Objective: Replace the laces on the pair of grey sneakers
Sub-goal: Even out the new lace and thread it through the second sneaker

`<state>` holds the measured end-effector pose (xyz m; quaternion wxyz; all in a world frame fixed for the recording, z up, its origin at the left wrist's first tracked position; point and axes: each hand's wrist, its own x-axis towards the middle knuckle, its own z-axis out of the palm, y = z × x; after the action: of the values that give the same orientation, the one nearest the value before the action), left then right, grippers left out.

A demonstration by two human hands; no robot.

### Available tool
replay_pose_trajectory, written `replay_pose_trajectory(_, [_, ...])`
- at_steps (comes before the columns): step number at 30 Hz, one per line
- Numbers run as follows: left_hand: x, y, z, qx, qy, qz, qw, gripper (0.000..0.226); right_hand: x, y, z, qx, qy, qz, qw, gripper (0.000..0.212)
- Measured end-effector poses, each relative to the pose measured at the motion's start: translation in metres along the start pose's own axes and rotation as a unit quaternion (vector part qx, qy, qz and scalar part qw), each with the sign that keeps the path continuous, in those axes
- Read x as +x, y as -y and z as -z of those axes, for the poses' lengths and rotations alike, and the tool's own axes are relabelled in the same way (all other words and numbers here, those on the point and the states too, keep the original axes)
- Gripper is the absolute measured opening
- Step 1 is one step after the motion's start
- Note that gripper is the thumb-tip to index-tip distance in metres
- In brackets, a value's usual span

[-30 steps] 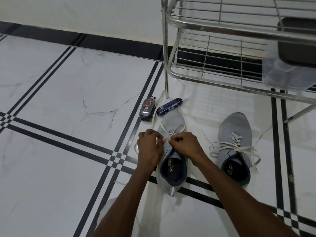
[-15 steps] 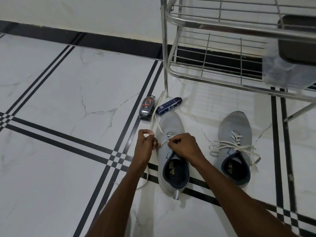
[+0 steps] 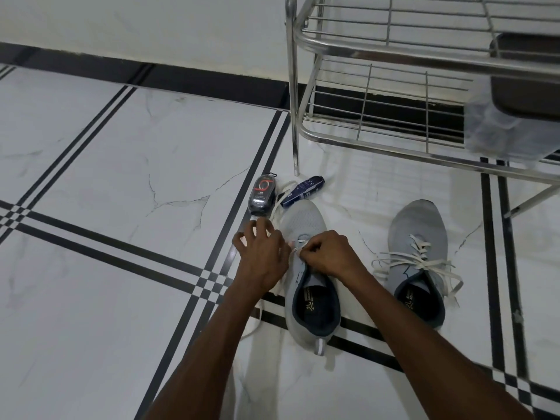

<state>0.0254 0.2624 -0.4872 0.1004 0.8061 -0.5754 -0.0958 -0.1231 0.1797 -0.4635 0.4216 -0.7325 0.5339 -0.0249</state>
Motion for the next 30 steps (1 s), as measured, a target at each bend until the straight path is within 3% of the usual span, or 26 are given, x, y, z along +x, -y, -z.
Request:
replay_pose_trajectory(3, [-0.005, 0.007, 0.024, -0.164, 0.036, 0.064, 0.984, 0.047, 0.006, 0.013, 0.01, -0.02, -0.022, 0.02, 0.999, 0.014])
replay_pose_trajectory(6, [-0.008, 0.013, 0.055, -0.291, 0.012, 0.104, 0.951, 0.041, 0.006, 0.041, 0.016, 0.013, 0.057, 0.114, 0.992, 0.039])
replay_pose_trajectory(10, [-0.01, 0.031, 0.072, -0.347, 0.006, 0.11, 0.931, 0.049, 0.007, 0.064, 0.015, -0.019, 0.157, 0.179, 0.971, 0.014])
replay_pose_trajectory(12, [-0.014, 0.043, 0.078, -0.349, 0.009, 0.11, 0.931, 0.051, 0.016, 0.057, 0.016, 0.038, 0.106, 0.13, 0.985, 0.015])
replay_pose_trajectory(15, [-0.023, 0.059, 0.084, -0.334, -0.027, 0.124, 0.934, 0.048, 0.031, 0.036, 0.019, 0.115, -0.107, 0.033, 0.987, 0.022])
replay_pose_trajectory(17, [-0.028, 0.066, 0.086, -0.315, -0.039, 0.139, 0.938, 0.047, 0.032, 0.03, 0.018, 0.111, -0.122, 0.02, 0.986, 0.03])
replay_pose_trajectory(19, [-0.029, 0.068, 0.083, -0.309, -0.025, 0.13, 0.942, 0.046, 0.029, 0.038, 0.014, 0.116, -0.031, 0.063, 0.991, 0.032])
replay_pose_trajectory(21, [-0.024, 0.062, 0.077, -0.31, -0.005, 0.11, 0.944, 0.042, 0.02, 0.056, 0.008, 0.126, 0.111, 0.119, 0.979, 0.038])
replay_pose_trajectory(24, [-0.016, 0.047, 0.072, -0.32, 0.027, 0.085, 0.943, 0.032, 0.014, 0.072, -0.001, 0.07, 0.222, 0.183, 0.955, 0.02])
replay_pose_trajectory(26, [-0.014, 0.048, 0.072, -0.316, 0.028, 0.077, 0.945, 0.037, 0.019, 0.069, -0.001, 0.056, 0.19, 0.165, 0.966, 0.015])
replay_pose_trajectory(28, [-0.017, 0.057, 0.076, -0.323, 0.012, 0.081, 0.943, 0.042, 0.029, 0.06, 0.004, 0.096, 0.057, 0.1, 0.989, 0.018])
replay_pose_trajectory(30, [-0.02, 0.068, 0.078, -0.326, -0.001, 0.096, 0.94, 0.042, 0.037, 0.051, 0.011, 0.137, -0.089, 0.051, 0.985, 0.029])
